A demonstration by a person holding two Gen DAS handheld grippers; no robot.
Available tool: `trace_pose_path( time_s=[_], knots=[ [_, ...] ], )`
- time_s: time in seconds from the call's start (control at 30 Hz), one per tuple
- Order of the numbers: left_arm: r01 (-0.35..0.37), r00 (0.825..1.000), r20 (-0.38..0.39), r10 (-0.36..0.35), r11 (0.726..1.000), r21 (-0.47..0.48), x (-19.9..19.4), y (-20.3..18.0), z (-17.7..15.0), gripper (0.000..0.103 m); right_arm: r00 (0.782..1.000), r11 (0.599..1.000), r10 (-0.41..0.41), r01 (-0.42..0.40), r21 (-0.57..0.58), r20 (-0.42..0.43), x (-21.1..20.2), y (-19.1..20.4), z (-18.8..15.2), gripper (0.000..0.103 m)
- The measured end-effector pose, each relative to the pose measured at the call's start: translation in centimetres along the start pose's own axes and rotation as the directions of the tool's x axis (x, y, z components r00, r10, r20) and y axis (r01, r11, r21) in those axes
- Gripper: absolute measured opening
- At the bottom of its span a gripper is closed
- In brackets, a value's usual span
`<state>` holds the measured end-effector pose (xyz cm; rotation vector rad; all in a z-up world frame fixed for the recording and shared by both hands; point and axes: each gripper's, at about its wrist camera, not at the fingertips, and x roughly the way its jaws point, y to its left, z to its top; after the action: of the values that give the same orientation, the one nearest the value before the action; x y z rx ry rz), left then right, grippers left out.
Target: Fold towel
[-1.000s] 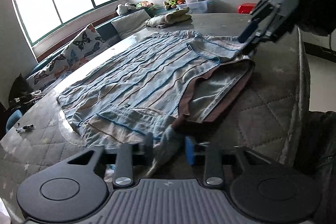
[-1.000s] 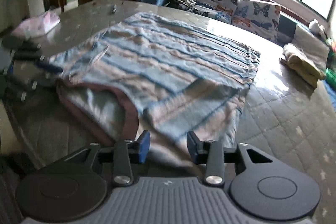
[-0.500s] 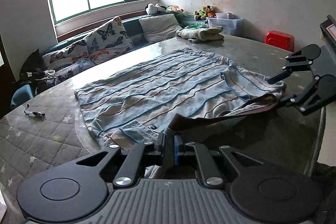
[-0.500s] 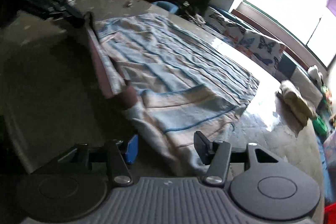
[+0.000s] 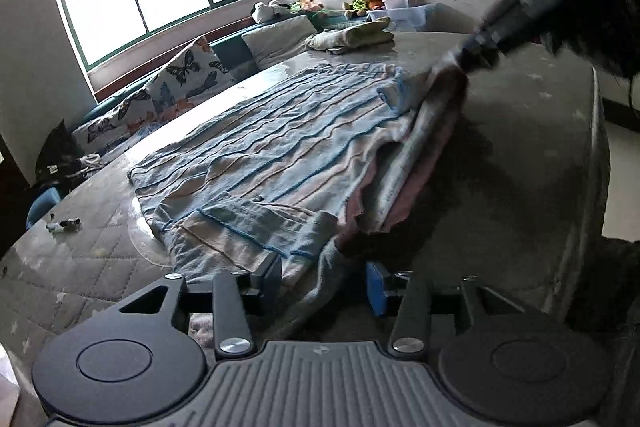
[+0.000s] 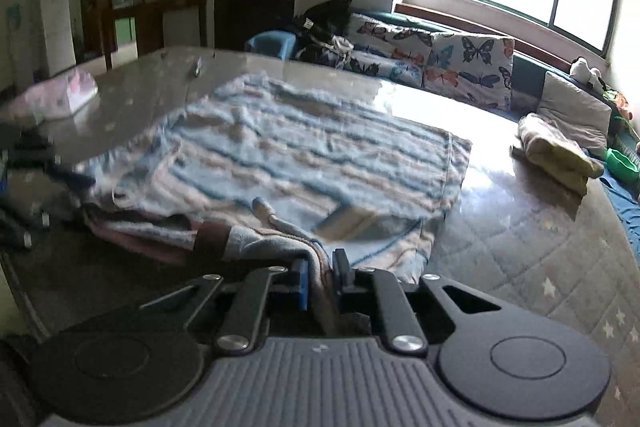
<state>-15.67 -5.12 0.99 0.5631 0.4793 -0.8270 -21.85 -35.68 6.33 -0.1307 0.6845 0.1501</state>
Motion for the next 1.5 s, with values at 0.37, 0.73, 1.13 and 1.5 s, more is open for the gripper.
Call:
trace_pose_path(
  time_s=[0.37, 0.73, 1.13, 1.5],
  knots=[
    [-0.018, 1.0, 0.0, 0.018, 0.999, 0.04, 0.4, 1.2, -0.5, 0.01, 0.998, 1.0, -0.027, 0.027, 0.0, 0.057, -0.8, 0.5, 1.8, 0.008],
    [-0.049, 0.996, 0.081, 0.044, 0.997, 0.055, -7.8, 2.7, -0.2, 0.007, 0.992, 0.998, 0.059, -0.055, -0.039, 0.111, -7.3, 3.4, -0.4, 0.007],
    [-0.064, 0.994, 0.092, 0.06, 0.997, 0.046, -5.6, 6.9, 3.1, 0.007, 0.994, 0.995, 0.097, -0.097, -0.009, 0.058, -5.5, 1.8, 2.5, 0.007],
    [-0.054, 0.999, 0.009, 0.054, 0.997, 0.062, 4.6, 13.9, 9.2, 0.007, 0.999, 0.999, 0.042, -0.042, 0.029, 0.003, 4.2, -4.3, 8.8, 0.007]
  ],
)
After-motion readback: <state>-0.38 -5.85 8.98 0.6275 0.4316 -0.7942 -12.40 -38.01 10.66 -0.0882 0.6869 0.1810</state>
